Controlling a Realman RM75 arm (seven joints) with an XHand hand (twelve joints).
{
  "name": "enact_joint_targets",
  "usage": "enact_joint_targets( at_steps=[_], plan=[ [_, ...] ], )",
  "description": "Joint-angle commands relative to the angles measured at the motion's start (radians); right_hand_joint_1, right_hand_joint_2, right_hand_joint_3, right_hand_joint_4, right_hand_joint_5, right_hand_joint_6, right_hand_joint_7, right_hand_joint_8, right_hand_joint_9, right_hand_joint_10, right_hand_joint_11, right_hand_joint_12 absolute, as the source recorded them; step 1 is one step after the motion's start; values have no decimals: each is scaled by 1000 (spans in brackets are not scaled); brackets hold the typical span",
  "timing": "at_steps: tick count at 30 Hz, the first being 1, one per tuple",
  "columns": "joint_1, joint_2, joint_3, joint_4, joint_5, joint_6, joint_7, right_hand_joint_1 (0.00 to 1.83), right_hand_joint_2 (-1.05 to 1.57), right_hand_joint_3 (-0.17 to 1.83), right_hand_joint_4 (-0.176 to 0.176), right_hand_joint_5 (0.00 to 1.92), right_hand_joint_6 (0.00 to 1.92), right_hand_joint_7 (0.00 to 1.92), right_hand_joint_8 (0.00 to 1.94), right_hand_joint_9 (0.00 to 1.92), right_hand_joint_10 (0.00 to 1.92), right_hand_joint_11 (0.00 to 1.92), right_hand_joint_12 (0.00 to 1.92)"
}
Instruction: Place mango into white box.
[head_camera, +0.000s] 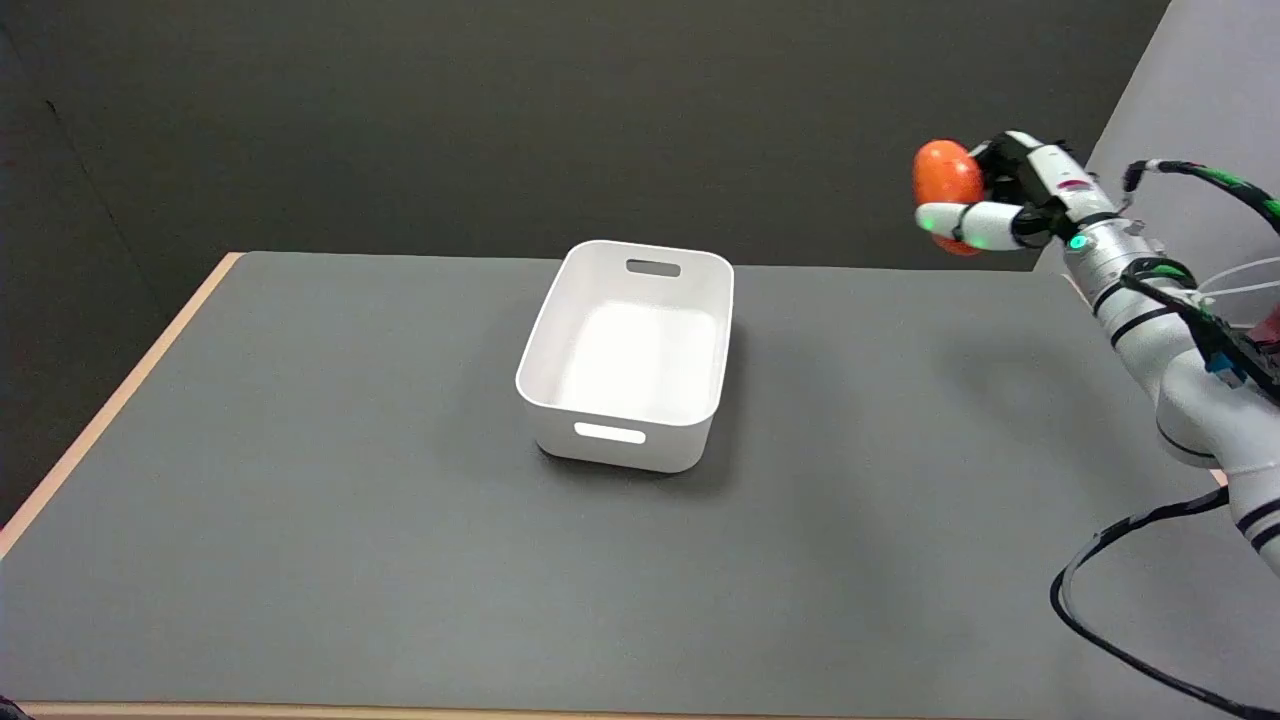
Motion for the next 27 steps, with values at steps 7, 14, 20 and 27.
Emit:
enact_joint_targets(
  at_steps=[7,14,20,27],
  plan=[
    [-100,-33,-180,-341,62,-251,55,1190,1094,350,-148,605,1440,852,1484,859,1840,217,1921],
    [27,-100,-387,-316,49,-232,-86,1201,1063,383,-153,630,1414,877,1452,888,1830,326,1921],
    [204,-178,-565,-207,-23,-210,-161,1218,984,497,-161,670,1388,921,1404,916,1837,417,1921],
    [374,-263,-723,-81,-157,-202,-161,1223,942,562,-161,684,1400,948,1375,930,1821,609,1921]
  ],
)
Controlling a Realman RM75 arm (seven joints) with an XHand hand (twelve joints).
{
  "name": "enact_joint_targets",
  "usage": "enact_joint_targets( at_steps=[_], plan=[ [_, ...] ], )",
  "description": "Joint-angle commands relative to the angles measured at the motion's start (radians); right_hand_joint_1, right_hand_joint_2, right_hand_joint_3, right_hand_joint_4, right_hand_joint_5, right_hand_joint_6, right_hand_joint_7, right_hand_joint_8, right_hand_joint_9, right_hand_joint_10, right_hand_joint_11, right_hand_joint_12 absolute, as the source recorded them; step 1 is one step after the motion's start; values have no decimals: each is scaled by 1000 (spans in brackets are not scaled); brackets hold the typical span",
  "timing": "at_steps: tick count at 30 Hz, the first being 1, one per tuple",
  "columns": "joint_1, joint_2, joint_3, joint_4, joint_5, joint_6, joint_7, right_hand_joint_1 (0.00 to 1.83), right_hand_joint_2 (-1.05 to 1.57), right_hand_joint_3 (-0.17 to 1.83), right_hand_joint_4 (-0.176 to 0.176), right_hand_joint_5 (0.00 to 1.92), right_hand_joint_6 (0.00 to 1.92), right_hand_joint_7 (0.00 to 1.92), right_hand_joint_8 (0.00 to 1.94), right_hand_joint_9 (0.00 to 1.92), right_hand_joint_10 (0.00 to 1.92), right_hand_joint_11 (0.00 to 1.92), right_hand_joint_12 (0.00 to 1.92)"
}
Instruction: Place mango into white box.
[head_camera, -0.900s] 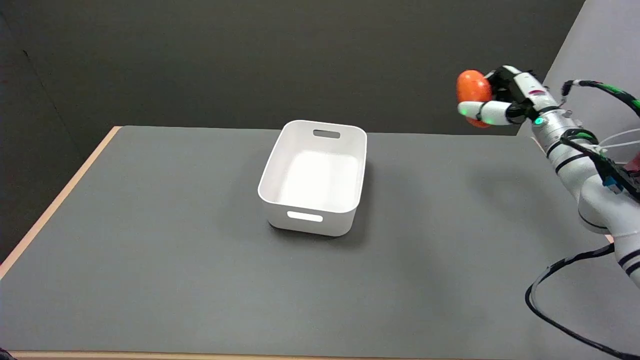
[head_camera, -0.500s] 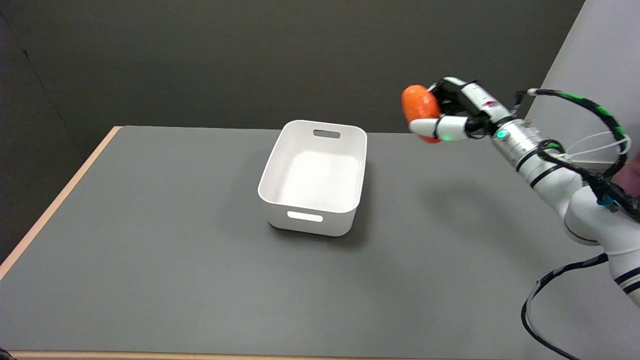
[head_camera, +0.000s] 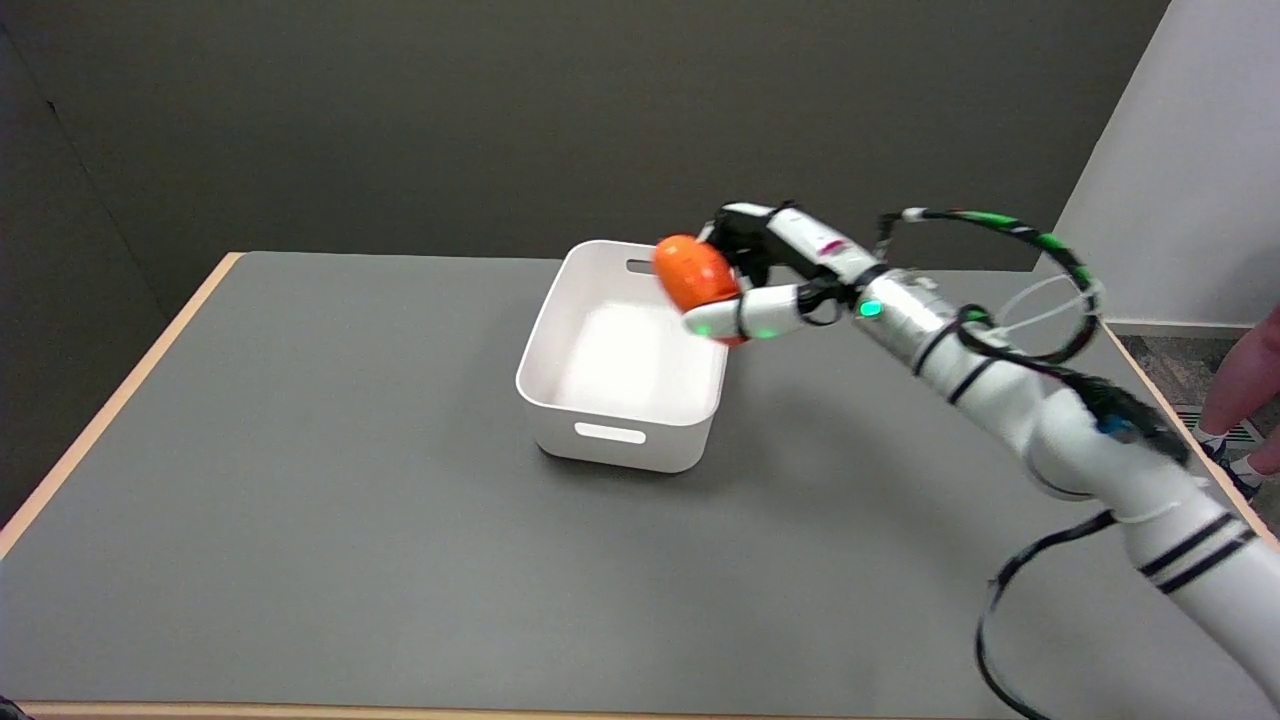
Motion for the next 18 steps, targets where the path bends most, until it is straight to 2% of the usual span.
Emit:
enact_joint_targets(
  at_steps=[1,7,12,18],
  plan=[
    [356,-183,-409,190,-194,-2,-107,1224,938,569,-161,685,1401,950,1372,932,1818,624,1921],
    [478,-237,-487,345,-276,4,-107,1225,925,589,-161,689,1405,957,1366,939,1805,679,1921],
    [562,-284,-482,529,-328,51,-156,1225,925,592,-160,689,1407,956,1369,941,1807,676,1921],
    [622,-298,-481,693,-357,103,-176,1224,935,575,-162,685,1404,950,1375,940,1813,633,1921]
  ],
)
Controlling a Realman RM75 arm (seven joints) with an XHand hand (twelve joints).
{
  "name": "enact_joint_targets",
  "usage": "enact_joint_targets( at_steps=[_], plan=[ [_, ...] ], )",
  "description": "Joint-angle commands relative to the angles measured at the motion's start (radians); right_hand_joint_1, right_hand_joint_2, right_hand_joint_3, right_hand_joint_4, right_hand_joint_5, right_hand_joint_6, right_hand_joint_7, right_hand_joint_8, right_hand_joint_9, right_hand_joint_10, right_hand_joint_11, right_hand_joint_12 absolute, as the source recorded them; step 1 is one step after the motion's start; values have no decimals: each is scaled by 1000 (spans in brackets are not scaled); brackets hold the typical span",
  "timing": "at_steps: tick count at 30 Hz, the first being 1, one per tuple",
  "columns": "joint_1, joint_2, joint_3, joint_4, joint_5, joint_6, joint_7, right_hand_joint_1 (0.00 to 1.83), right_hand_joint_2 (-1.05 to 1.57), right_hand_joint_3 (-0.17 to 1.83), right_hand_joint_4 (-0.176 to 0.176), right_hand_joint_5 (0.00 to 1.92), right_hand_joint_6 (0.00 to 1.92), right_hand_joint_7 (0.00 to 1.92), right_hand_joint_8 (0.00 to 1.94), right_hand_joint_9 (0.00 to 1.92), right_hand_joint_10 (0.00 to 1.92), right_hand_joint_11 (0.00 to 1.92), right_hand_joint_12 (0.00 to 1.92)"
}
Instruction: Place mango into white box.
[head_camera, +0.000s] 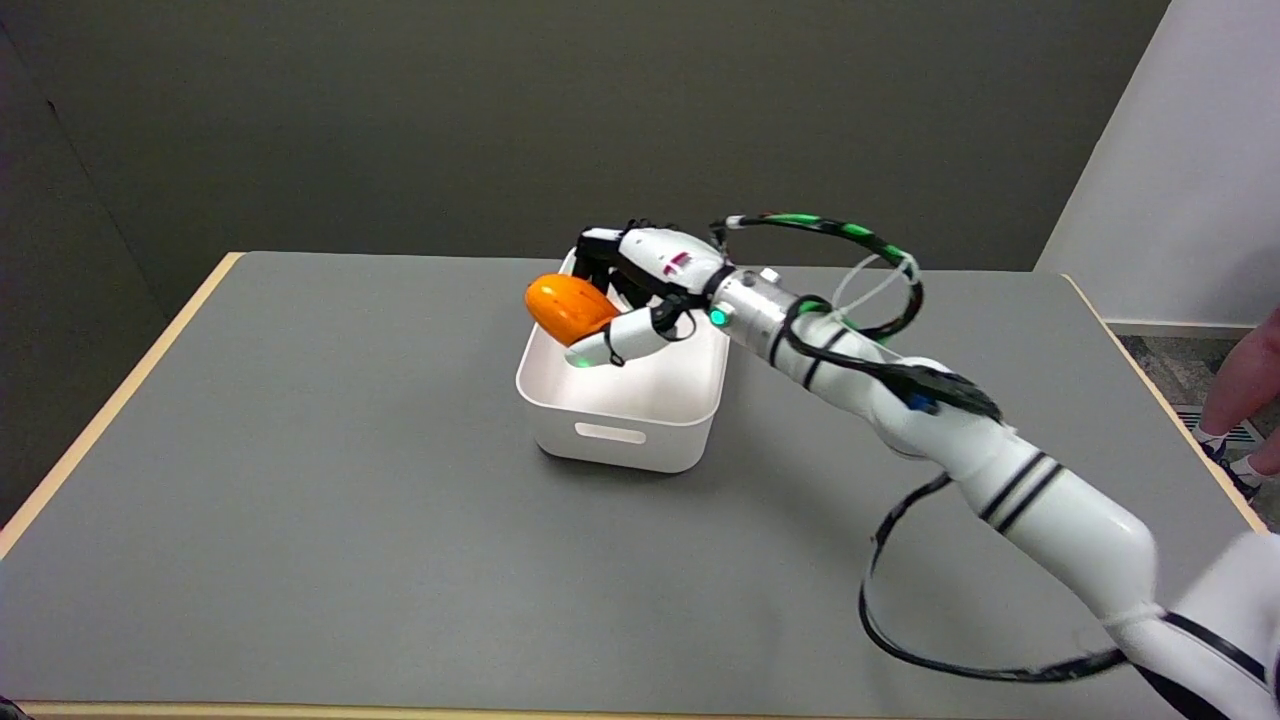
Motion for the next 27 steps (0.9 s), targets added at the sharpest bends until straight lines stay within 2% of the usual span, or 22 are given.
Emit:
enact_joint_targets(
  at_steps=[1,9,23,25,27],
  plan=[
    [287,-131,-139,448,-174,101,-86,1223,938,572,-161,684,1404,949,1376,939,1815,623,1921],
    [303,-125,-107,519,-230,116,-86,1221,948,556,-159,680,1404,942,1383,934,1817,583,1921],
    [219,-68,-76,438,-195,49,-86,1220,937,577,-154,683,1410,945,1382,935,1806,625,1921],
    [196,-59,-66,412,-174,33,-86,1219,935,582,-150,684,1413,943,1385,933,1810,638,1921],
    [177,-51,-56,389,-172,21,-86,1207,945,569,-121,680,1434,932,1375,921,1758,623,1921]
  ],
)
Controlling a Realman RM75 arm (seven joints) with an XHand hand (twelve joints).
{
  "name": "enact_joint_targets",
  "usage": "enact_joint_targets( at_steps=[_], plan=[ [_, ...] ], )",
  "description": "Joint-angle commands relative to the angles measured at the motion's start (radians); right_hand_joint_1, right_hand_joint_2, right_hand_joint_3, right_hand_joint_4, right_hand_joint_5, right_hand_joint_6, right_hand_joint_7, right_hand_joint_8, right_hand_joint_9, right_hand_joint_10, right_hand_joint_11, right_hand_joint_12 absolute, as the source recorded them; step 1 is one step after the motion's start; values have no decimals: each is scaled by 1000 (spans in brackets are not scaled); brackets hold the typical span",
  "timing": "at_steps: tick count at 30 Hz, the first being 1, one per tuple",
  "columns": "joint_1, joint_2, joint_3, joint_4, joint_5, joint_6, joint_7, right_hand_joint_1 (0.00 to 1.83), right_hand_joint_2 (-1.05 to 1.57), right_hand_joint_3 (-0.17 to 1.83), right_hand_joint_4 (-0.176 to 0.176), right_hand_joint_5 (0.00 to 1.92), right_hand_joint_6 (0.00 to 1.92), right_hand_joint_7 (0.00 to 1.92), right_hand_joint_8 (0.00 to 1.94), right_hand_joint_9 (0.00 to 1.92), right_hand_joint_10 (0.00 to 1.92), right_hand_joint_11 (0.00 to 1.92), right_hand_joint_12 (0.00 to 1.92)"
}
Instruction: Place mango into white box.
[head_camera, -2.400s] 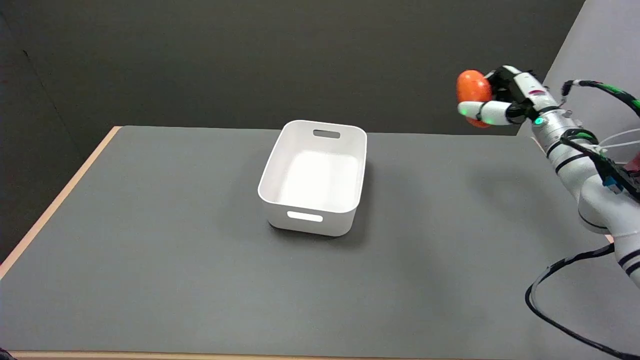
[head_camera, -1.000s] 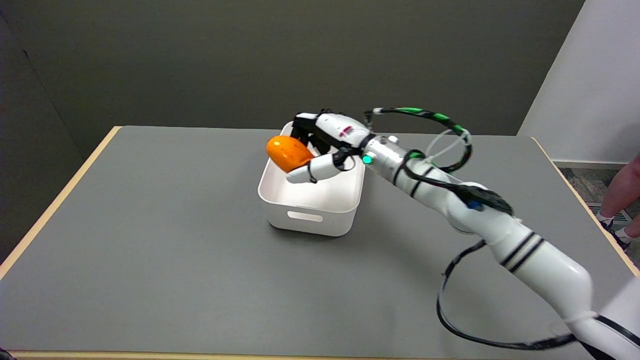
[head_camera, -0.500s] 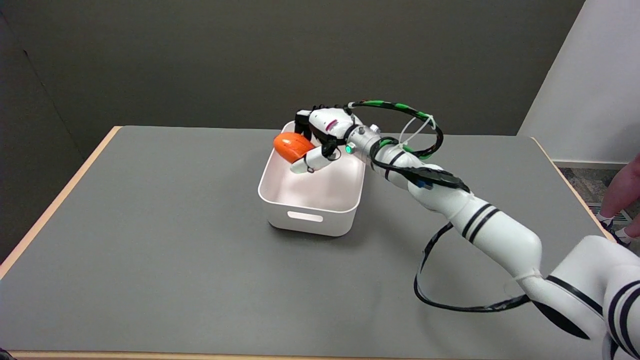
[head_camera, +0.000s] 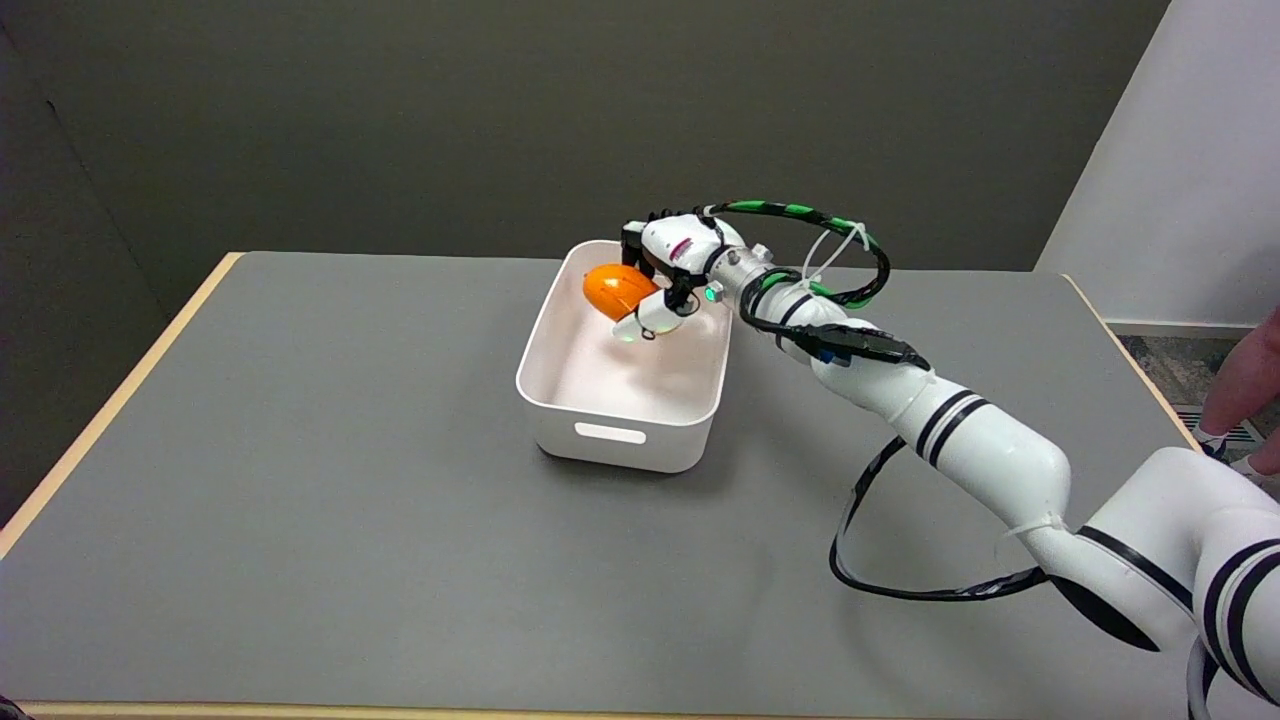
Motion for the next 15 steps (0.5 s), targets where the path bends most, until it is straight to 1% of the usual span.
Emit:
enact_joint_targets(
  at_steps=[1,2,3,4,5,7,9,11,13,15],
  plan=[
    [-70,42,44,-53,19,-78,-10,1199,1000,466,-106,664,1446,922,1337,907,1657,570,1921],
    [-77,45,52,-62,19,-84,-10,1189,1073,326,-94,642,1457,910,1286,890,1532,501,1921],
    [-87,48,63,-75,19,-95,-10,1072,952,498,-38,552,1232,813,1106,807,1417,483,1854],
    [-96,52,69,-87,19,-103,-10,937,787,748,24,454,964,703,912,716,1324,484,1776],
    [-103,55,73,-98,19,-110,-10,820,658,934,66,363,729,602,737,624,1225,467,1690],
    [-119,61,85,-129,19,-121,-10,746,628,939,50,291,581,511,604,516,1090,389,1579],
    [-137,65,97,-153,19,-125,-3,685,611,925,38,236,494,401,489,381,953,308,1506],
    [-155,66,114,-180,20,-130,-3,598,600,886,26,170,374,255,350,206,812,253,1432],
    [-175,66,131,-211,20,-131,-3,560,568,912,23,126,354,187,333,159,758,219,1421],
    [-196,66,150,-240,20,-125,-3,518,545,882,12,61,263,84,265,70,702,182,1380]
  ],
)
